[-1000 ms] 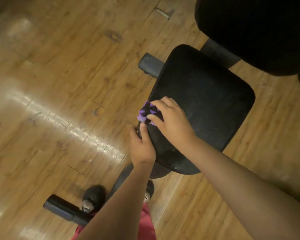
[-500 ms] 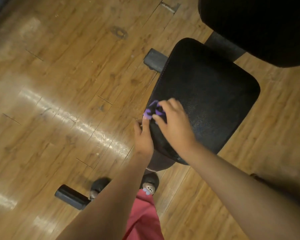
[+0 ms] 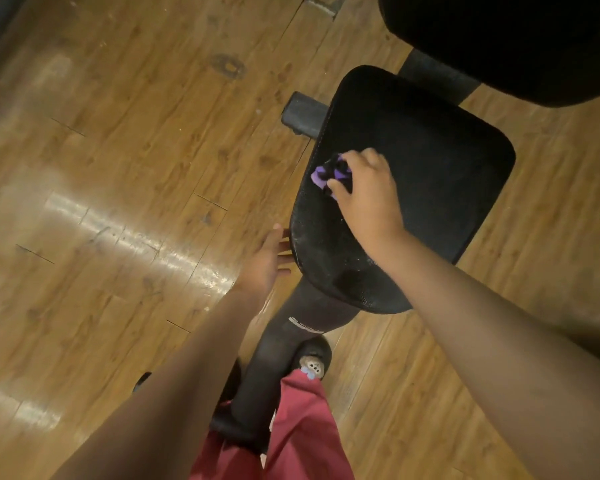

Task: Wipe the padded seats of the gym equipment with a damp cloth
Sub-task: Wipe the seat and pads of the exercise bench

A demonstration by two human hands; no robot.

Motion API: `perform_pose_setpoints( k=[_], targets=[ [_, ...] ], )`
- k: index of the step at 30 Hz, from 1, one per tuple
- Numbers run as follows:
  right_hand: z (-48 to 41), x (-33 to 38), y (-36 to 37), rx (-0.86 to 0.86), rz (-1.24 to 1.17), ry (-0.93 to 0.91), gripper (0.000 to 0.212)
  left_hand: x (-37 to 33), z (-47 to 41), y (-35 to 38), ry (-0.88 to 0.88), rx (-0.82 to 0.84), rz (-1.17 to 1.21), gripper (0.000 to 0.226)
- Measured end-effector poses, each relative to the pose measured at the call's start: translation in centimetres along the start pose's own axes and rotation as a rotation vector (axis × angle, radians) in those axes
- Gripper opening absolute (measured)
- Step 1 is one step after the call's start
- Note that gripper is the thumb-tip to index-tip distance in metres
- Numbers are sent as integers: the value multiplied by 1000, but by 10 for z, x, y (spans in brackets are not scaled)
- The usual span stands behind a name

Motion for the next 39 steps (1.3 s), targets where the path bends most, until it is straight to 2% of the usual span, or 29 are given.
perform_pose_setpoints(
  k=[2,5,7,11,13,15,17,20,25,27,30,33,35,39],
  targets=[
    [24,10,9,41,-52,-51,35,-10,-2,-1,10,4,-64,37],
    [74,26,24,159,-77,-186,30,-25,-9,-3,-34,110,-169,54],
    [93,25,26,202,-66,-210,31,-33,-17,-4,-50,167,-304,62],
    [75,15,22,151,-54,-192,30,-45,-28,-3,-74,169,-420,54],
    [55,10,19,84,-101,-83,30,-48,-30,-4,-96,224,-458,49],
    [42,6,16,14,-174,40,31,-49,-31,-5,-123,233,-452,45],
    [46,8,18,-32,-193,87,28,-49,-31,-5,-147,230,-442,46],
    [73,16,24,5,-158,27,27,-49,-28,-2,-156,208,-429,48],
    [95,7,16,217,-102,-189,29,-47,-26,-1,-154,179,-402,56],
    [78,-12,5,191,-81,-168,28,-44,-25,-1,-138,160,-386,55],
    [38,-41,-15,24,-57,-4,33,-38,-25,-1,-128,144,-357,56],
    [25,-46,-18,-41,-54,94,34,-34,-24,1,-137,118,-314,57],
    [39,-38,-11,-15,-91,91,32,-33,-22,3,-136,79,-301,56],
    [103,-21,4,110,-128,-58,31,-34,-21,10,-132,54,-325,53]
  ],
)
Point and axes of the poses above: each hand's wrist, its own z-axis away from the middle knuckle, its own y-axis out of the palm, x = y × z, the point moved 3 cm from there along -z, towards the middle knuckle, and after that the axes turned 1 degree about -y, right-handed, at the moved point
